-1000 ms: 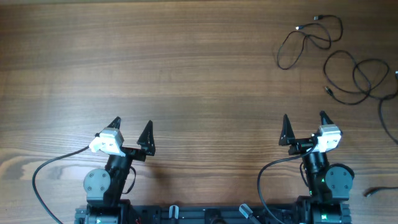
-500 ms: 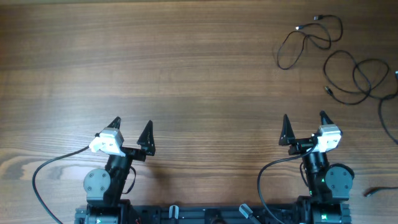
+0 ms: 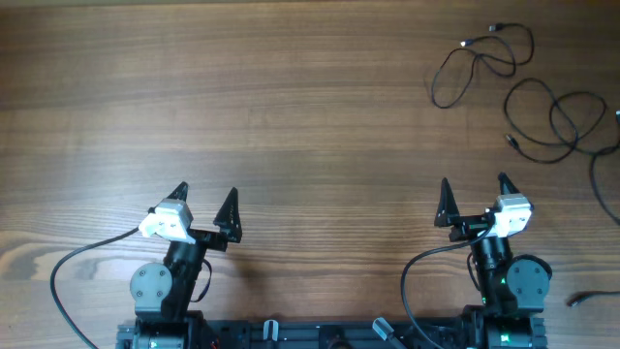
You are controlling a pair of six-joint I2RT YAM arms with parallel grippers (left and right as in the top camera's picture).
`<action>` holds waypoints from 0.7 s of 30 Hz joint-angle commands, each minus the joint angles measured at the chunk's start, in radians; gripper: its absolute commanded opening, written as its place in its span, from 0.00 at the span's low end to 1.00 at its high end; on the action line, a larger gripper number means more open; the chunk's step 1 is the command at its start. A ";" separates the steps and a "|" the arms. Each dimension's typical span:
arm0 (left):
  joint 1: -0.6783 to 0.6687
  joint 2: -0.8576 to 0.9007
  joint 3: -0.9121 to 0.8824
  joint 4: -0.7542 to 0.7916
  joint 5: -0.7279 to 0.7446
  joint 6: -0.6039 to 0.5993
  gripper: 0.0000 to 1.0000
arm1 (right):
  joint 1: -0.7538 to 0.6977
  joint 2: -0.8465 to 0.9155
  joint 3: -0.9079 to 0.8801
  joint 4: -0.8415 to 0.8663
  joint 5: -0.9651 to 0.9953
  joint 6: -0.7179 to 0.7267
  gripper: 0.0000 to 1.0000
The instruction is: Untangle cables
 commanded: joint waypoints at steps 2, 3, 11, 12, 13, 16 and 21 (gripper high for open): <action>0.005 -0.009 -0.001 -0.008 0.017 0.025 1.00 | 0.006 -0.015 -0.001 0.001 0.009 -0.017 1.00; 0.005 -0.009 -0.001 -0.008 0.018 0.055 1.00 | 0.006 -0.015 -0.001 0.001 0.009 -0.017 1.00; 0.005 -0.009 -0.001 -0.005 0.048 0.315 1.00 | 0.006 -0.015 -0.001 0.001 0.009 -0.017 1.00; 0.005 -0.009 -0.001 -0.005 0.047 0.327 1.00 | 0.006 -0.015 -0.001 0.000 0.009 -0.017 1.00; 0.005 -0.009 -0.001 -0.005 0.047 0.335 1.00 | 0.006 -0.015 -0.001 0.001 0.009 -0.017 1.00; 0.005 -0.009 -0.001 -0.005 0.047 0.336 1.00 | 0.006 -0.015 -0.001 0.001 0.009 -0.017 1.00; 0.005 -0.009 -0.001 -0.005 0.047 0.336 1.00 | 0.006 -0.015 -0.001 0.001 0.009 -0.017 1.00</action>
